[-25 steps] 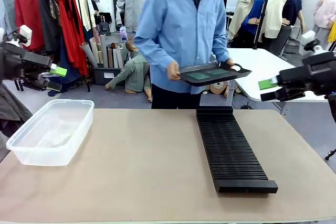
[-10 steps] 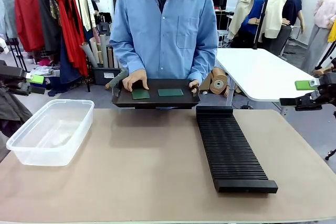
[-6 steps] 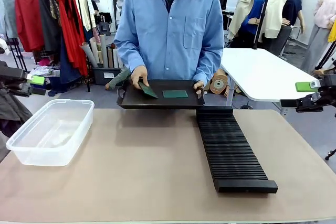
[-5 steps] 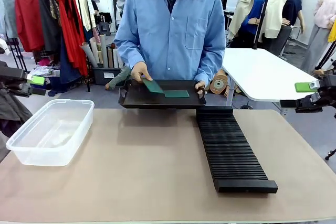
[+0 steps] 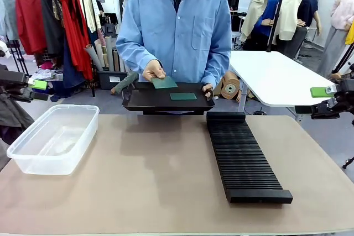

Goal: Sort PCBs into racks and boxes based on the side picked up.
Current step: Pick up the Blank PCB handed by the Human.

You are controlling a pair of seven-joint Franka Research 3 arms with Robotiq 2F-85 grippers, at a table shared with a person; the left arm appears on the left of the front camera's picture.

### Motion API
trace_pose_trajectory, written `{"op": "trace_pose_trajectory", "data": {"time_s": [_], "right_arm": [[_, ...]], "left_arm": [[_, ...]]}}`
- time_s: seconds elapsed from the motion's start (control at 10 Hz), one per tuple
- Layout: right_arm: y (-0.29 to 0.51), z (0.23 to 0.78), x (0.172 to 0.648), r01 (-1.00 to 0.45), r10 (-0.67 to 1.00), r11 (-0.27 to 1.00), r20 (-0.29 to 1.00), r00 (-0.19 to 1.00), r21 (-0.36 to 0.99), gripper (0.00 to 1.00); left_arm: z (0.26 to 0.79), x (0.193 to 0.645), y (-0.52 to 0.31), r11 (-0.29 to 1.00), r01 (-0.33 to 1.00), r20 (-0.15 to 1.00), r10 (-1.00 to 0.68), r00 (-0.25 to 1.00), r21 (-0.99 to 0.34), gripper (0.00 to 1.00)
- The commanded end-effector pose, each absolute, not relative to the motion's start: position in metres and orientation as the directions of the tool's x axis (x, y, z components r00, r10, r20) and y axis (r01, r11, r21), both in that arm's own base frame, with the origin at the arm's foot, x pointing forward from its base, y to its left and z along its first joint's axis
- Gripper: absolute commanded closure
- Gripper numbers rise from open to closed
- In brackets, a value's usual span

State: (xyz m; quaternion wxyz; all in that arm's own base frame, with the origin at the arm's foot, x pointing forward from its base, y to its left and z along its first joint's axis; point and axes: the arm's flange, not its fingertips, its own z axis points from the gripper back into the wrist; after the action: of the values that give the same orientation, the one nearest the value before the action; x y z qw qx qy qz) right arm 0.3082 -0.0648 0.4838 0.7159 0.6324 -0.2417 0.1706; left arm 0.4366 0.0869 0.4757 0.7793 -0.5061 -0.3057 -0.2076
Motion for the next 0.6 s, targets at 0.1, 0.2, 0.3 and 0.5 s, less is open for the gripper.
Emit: {"op": "trace_pose_trajectory", "data": {"time_s": [0.1,0.2,0.3,0.5], "right_arm": [[-0.0656,0.4882,0.3107,-0.559,-0.055,0.138,0.569,0.820,0.818,0.00],[-0.0656,0.4882,0.3107,-0.559,-0.055,0.138,0.569,0.820,0.818,0.00],[-0.0656,0.4882,0.3107,-0.559,-0.055,0.138,0.569,0.820,0.818,0.00],[-0.0656,0.4882,0.3107,-0.559,-0.055,0.138,0.569,0.820,0.818,0.00]], "left_arm": [[0.4778,0.4362,0.0878,0.404,0.635,0.690,-0.014,0.724,-0.658,0.00],[0.4778,0.4362,0.0878,0.404,0.635,0.690,-0.014,0.724,-0.658,0.00],[0.4778,0.4362,0.0878,0.404,0.635,0.690,-0.014,0.724,-0.658,0.00],[0.4778,0.4362,0.0878,0.404,0.635,0.690,-0.014,0.724,-0.658,0.00]]}}
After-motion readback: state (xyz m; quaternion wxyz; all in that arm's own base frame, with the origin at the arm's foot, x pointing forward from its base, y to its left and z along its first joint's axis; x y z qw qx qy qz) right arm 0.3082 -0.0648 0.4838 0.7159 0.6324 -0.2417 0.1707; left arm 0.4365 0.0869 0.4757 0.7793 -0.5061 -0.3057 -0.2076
